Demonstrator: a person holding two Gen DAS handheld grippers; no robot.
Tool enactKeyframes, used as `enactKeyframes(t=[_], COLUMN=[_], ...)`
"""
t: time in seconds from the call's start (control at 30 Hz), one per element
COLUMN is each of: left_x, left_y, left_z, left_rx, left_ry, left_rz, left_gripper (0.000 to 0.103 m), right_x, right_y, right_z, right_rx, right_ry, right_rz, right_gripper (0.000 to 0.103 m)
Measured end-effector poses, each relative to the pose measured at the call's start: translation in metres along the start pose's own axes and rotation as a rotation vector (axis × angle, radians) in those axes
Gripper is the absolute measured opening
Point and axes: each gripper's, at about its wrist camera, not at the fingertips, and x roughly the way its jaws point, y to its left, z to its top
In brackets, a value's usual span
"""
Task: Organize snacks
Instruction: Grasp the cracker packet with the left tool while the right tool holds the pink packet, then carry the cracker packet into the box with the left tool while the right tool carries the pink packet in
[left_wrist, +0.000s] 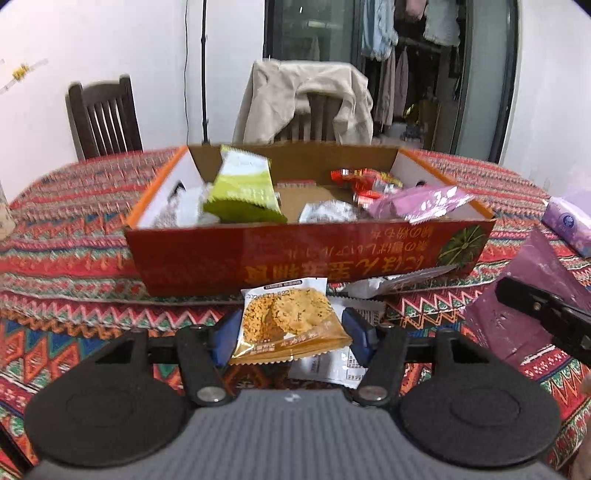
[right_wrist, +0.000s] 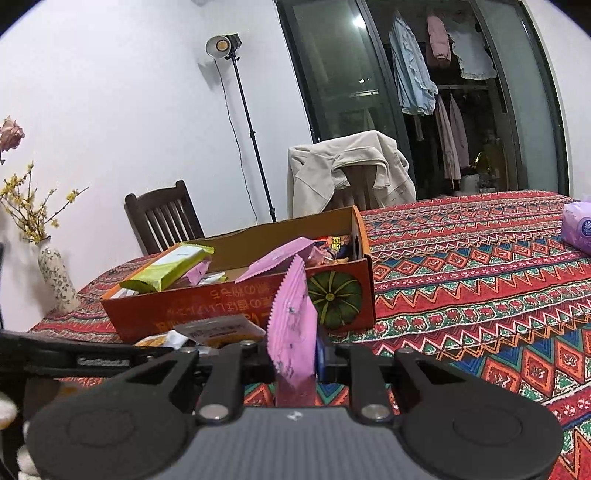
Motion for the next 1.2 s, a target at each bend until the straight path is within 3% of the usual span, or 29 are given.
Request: enactKeyframes(t=[0.23, 0.43, 0.87, 1.2], left_x=[-0.042, -0.058, -0.047, -0.001], left_y=[0.0, 0.002, -0.004, 0.003], left_z=[-0.002, 0.011, 0.064, 0.1], left_rx=[0.04, 0.037, 0.015, -0.048], left_ry=[-0.181, -0.272, -0.356, -0.348], left_rz=[-0.003, -0.007, -0.007, 0.043], left_gripper=[0.061, 0.061, 0.061, 0.061], right_x=[-0.005, -0.012, 0.014, 0.068], right_y=[0.006, 0.018, 0.043, 0.049], right_z=[0.002, 0.011, 0.075, 0.105], right_rx=[-0.025, -0.074, -0.088, -0.084], right_ry=[-0.034, -0.08, -0.134, -0.145], right_rz=[0.007, 0.007, 0.016, -0.034], right_gripper=[0.019, 0.019, 0.019, 0.019])
